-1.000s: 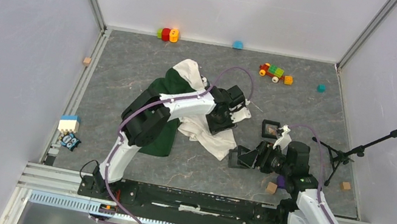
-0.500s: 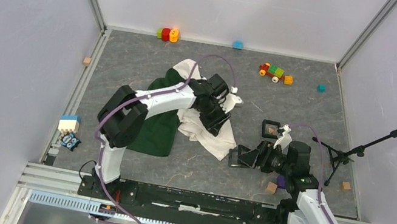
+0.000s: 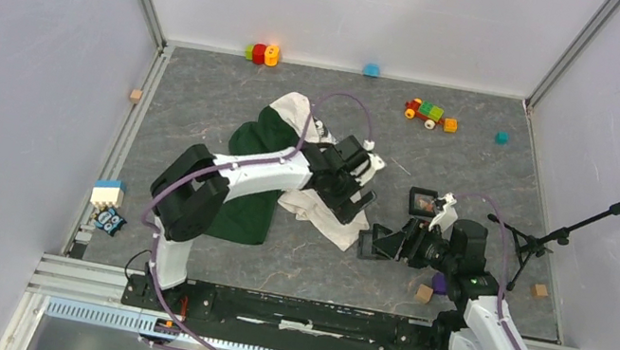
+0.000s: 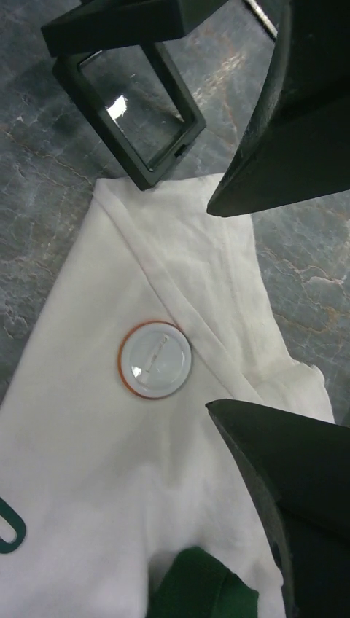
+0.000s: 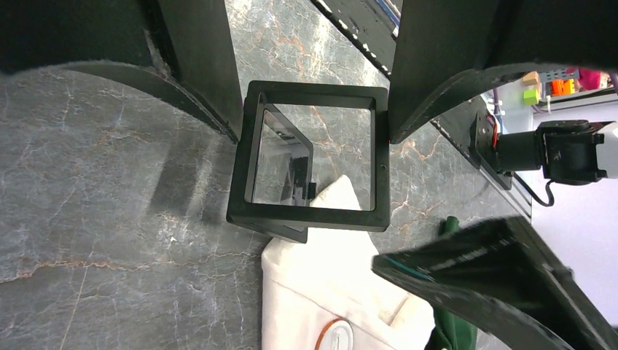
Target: Remove the brooch from the garment
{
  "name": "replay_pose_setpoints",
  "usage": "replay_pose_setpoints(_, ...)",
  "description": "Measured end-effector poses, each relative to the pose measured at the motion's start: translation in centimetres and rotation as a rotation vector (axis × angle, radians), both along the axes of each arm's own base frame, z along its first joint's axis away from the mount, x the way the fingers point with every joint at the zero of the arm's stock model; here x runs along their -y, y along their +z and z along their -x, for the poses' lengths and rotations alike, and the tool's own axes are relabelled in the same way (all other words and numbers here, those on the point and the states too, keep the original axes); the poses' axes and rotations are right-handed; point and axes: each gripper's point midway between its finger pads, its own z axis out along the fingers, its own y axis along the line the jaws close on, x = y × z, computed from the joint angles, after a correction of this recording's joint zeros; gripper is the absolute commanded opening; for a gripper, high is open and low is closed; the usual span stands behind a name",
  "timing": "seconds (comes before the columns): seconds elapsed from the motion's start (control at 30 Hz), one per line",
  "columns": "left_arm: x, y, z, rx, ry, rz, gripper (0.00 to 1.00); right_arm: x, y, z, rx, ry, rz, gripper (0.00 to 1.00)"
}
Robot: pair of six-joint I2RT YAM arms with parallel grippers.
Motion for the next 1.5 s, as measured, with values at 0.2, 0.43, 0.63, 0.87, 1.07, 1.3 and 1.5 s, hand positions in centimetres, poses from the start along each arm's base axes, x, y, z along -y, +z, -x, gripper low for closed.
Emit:
replay_pose_setpoints(0.2,1.9,-2.1,0.4,0.093,-0.011,-0.123,0.98,0.0,0.3,0.0,0.010,0.000,-0.008,0.60)
replay_pose_setpoints(0.43,0.7,-4.1,-1.3,0.096,0.041,-0.204,0.90,0.0,0.5,0.0,0.011,0.001,-0.016,0.60)
replay_pose_setpoints(0.63,-0.1,-4.4,-3.0,0.059,0.085,-0.196,0.61,0.0,0.6,0.0,0.010,-0.001,-0.020,0.59)
replay_pose_setpoints(0.87,-0.7,-4.5,-3.5,0.018,0.097,-0.171,0.51,0.0,0.7,0.1,0.012,0.006,-0.030,0.59)
replay_pose_setpoints(1.07,-1.1,-4.6,-3.8,0.012,0.102,-0.170,0.33,0.0,0.9,0.0,0.016,0.002,-0.032,0.59)
replay_pose_setpoints(1.3,-2.0,-4.2,-2.6,-0.067,0.098,-0.082,0.12,0.1,0.9,0.0,0.019,0.002,-0.033,0.59)
replay_pose_setpoints(1.5,-3.7,-2.1,0.2,-0.183,0.127,0.116,0.20,0.0,0.8,0.0,0.012,0.005,-0.034,0.59)
